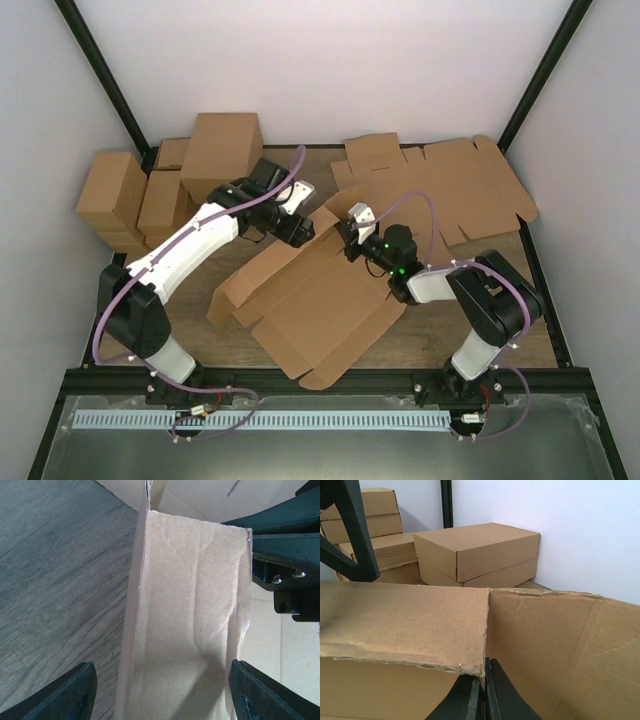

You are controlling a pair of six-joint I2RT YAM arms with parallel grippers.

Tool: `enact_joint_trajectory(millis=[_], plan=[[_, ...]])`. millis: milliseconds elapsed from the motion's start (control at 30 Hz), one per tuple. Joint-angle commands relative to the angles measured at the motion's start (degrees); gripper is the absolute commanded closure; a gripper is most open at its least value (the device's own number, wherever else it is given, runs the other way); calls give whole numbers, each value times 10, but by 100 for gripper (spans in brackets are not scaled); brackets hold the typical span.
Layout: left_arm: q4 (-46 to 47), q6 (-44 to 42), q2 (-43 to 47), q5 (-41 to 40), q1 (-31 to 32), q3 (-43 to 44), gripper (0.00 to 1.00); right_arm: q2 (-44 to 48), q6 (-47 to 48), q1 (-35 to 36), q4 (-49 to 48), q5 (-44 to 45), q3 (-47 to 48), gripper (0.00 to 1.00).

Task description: Fold the paper box

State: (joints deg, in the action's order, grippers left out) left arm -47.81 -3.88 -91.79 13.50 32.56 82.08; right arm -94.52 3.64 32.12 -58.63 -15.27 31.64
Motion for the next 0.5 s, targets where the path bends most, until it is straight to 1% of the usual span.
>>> enact_joint_trajectory(millis=[0,100,167,267,333,467], plan=[[-7,-14,-10,-14,-1,21,25,-24,-18,10,-11,5,-6,97],[-10,-16,-16,-13,-1,24,25,-31,-20,10,-16,8,-4,97],[-12,-20,-20,4,-1,27,25,-35,-22,11,-19,9,-4,97],[-12,-28,-23,49,0,30,18,-41,-24,13,-25,9,-4,97],[-15,-33,-24,68,0,34,18,-44,-24,14,-28,12,-5,97],[-23,-35,-35,54,0,43,18,-47,-23,15,-30,13,-4,97]])
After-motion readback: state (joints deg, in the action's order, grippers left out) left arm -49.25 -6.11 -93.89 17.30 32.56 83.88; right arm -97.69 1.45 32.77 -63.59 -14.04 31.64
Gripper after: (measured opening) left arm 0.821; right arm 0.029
